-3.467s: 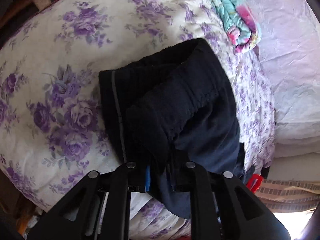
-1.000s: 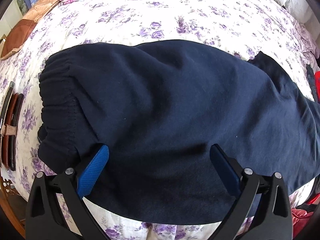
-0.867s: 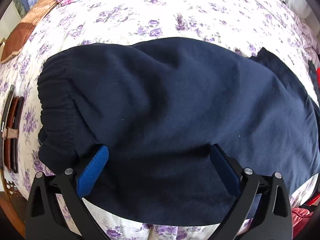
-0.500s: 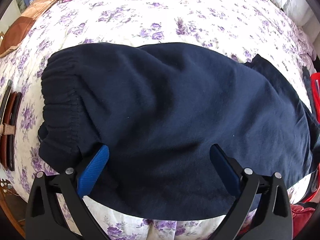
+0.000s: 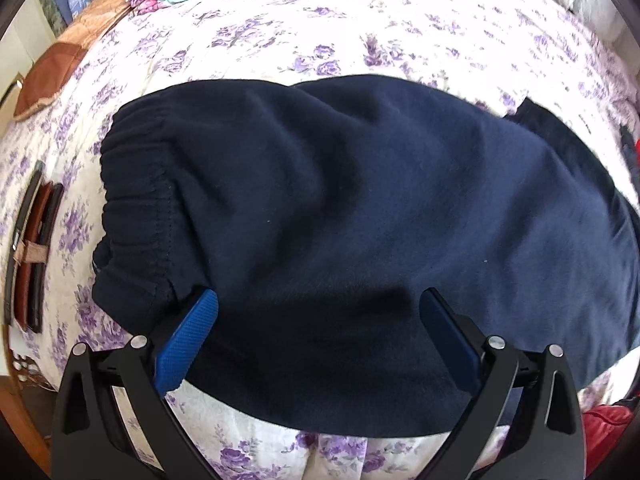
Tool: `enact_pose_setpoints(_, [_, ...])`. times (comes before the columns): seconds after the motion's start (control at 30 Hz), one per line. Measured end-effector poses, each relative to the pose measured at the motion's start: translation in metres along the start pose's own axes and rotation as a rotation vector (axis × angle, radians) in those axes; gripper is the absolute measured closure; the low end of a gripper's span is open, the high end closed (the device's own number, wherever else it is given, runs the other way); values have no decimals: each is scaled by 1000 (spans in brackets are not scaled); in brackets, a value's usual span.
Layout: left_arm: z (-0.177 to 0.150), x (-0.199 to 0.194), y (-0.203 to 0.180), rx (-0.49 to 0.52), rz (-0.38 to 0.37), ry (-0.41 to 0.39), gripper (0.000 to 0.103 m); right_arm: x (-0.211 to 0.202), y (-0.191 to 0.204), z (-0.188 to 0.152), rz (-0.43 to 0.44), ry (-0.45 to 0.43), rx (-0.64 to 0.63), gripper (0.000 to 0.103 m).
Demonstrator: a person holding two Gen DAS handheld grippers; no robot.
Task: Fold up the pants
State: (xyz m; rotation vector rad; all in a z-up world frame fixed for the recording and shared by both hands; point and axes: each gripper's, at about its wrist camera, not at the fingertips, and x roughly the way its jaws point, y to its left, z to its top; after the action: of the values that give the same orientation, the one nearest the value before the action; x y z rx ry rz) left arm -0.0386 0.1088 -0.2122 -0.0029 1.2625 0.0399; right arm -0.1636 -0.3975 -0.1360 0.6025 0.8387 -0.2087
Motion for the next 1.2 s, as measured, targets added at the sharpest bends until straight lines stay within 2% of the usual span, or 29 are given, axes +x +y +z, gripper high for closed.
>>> enact_pose_setpoints(0.07, [2,2,-2,7,9,-1,4,35,18,-8,63,107,-48,49])
enact_pose_setpoints(0.1, [2,2,-2,10,8,-3,4,58,21,-11,60,159,-62,52])
enact_pose_setpoints(0.17, [1,1,0,16,-3,-8,4,86,11,-9,-39,203,-69,55])
enact_pose_setpoints(0.2, [-2,-1,0,15,-9,-11,4,100,-9,-1,-115,190,-17,62])
enact_pose_setpoints(0.23, [-6,-5,3,11,-16,-14,4,106,-32,7,-139,186,74,98])
enact_pose_setpoints(0.27, [-11,-11,7,4,-25,-18,4,105,-47,12,-109,198,163,103])
enact_pose_setpoints(0.3, [-13,-15,11,-5,-33,-22,4,103,-54,21,-56,230,245,103])
enact_pose_setpoints(0.33, [-16,-17,14,-15,-40,-29,4,96,-48,27,-33,225,231,99])
enact_pose_setpoints(0.37, [-20,-20,17,-27,-45,-39,4,91,-36,33,-27,203,176,93])
enact_pose_setpoints(0.4, [-22,-23,19,-37,-45,-48,4,82,-14,38,-14,173,70,87])
enact_pose_setpoints(0.43, [-24,-25,21,-46,-43,-56,4,80,11,38,23,161,-25,63])
enact_pose_setpoints(0.47, [-26,-26,22,-52,-32,-60,4,83,35,41,74,162,-102,43])
enact_pose_setpoints(0.5, [-28,-26,23,-57,-19,-61,4,89,65,42,157,183,-180,42])
enact_pose_setpoints(0.6, [-34,-28,26,-81,-12,-70,5,122,150,32,381,279,-319,42])
enact_pose_setpoints(0.67, [-36,-28,30,-95,-9,-74,5,155,201,20,498,394,-369,42])
enact_pose_setpoints(0.7, [-37,-28,30,-102,-6,-76,5,164,219,10,514,428,-403,42])
enact_pose_setpoints(0.8, [-44,-28,33,-112,0,-79,5,189,278,-30,506,522,-555,43])
enact_pose_setpoints(0.87, [-46,-26,30,-104,13,-80,5,205,299,-48,456,565,-640,44])
enact_pose_setpoints(0.9, [-49,-24,28,-92,30,-90,5,204,306,-65,406,572,-698,48])
enact_pose_setpoints(0.93, [-48,-21,26,-81,44,-95,5,207,307,-71,367,568,-739,71])
enact_pose_setpoints(0.97, [-49,-19,23,-66,63,-99,5,212,308,-74,339,560,-763,90])
enact_pose_setpoints(1.0, [-49,-17,19,-47,89,-103,5,215,306,-71,341,546,-749,94])
enact_pose_setpoints(1.1, [-52,-16,16,-33,112,-114,4,221,306,-51,323,488,-677,98])
enact_pose_setpoints(1.2, [-52,-16,18,-39,102,-119,4,257,305,-56,286,565,-666,96])
